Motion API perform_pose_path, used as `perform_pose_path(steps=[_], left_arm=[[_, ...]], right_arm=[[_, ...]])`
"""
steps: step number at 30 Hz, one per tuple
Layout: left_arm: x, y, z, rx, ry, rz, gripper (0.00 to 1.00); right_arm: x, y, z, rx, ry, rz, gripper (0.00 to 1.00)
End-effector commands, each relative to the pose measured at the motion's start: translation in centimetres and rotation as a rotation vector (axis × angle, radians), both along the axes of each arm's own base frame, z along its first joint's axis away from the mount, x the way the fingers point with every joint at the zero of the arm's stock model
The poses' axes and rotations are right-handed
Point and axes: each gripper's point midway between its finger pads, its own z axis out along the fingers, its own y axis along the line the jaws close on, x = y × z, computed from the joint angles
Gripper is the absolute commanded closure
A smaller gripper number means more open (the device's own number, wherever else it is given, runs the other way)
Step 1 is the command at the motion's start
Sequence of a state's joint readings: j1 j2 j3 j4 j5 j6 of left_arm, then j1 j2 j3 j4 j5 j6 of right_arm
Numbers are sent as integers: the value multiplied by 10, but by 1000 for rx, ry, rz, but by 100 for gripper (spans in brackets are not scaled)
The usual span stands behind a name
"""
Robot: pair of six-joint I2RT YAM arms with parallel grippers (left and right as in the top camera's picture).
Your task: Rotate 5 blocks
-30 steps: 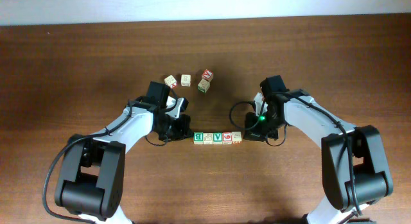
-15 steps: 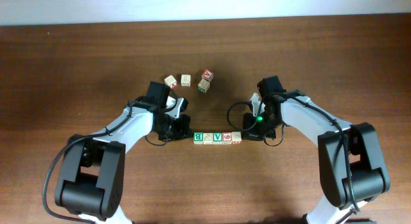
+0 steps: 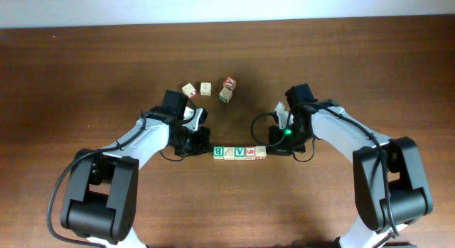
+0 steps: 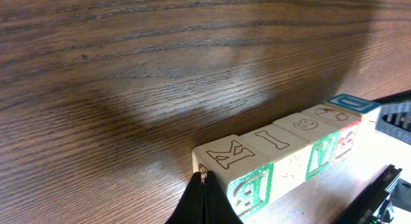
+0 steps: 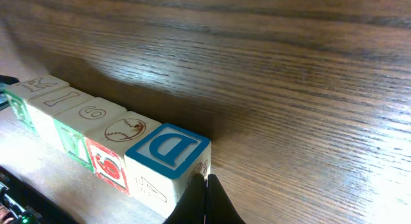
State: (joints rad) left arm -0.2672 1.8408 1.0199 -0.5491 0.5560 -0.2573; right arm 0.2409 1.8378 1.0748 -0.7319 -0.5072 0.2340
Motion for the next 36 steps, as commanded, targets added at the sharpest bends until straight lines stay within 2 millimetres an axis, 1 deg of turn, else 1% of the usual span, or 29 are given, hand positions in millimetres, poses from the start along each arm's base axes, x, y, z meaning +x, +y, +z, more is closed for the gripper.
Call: perform_pose_path(steps=[1,6,11,13,17,23,30,36], left_arm=[[-6,-5,-3,-26,16,-24,100],[-6,-5,-3,-26,16,-24,100],[-6,-5,-3,-26,16,-24,100],[-6,-5,-3,-26,16,-24,100],[-6,-5,-3,-26,16,-24,100],[-6,-5,-3,-25,17,-24,100],[-6,-5,-3,-25,16,-24,100],[-6,-5,-3,-25,16,-24,100]], right_arm=[[2,14,27,84,-55,23,96],[1,14,36,87,-64,9,96],[1,14,38,88,-68,10,96],[-1,18,38,86,-59,8,96],[-4,32,41,88,-60,33,96],[-2,51,57,95,-86,77,96],[-4,66,64,99,-90,89,96],[-1,80,75,96,-127,111,96]])
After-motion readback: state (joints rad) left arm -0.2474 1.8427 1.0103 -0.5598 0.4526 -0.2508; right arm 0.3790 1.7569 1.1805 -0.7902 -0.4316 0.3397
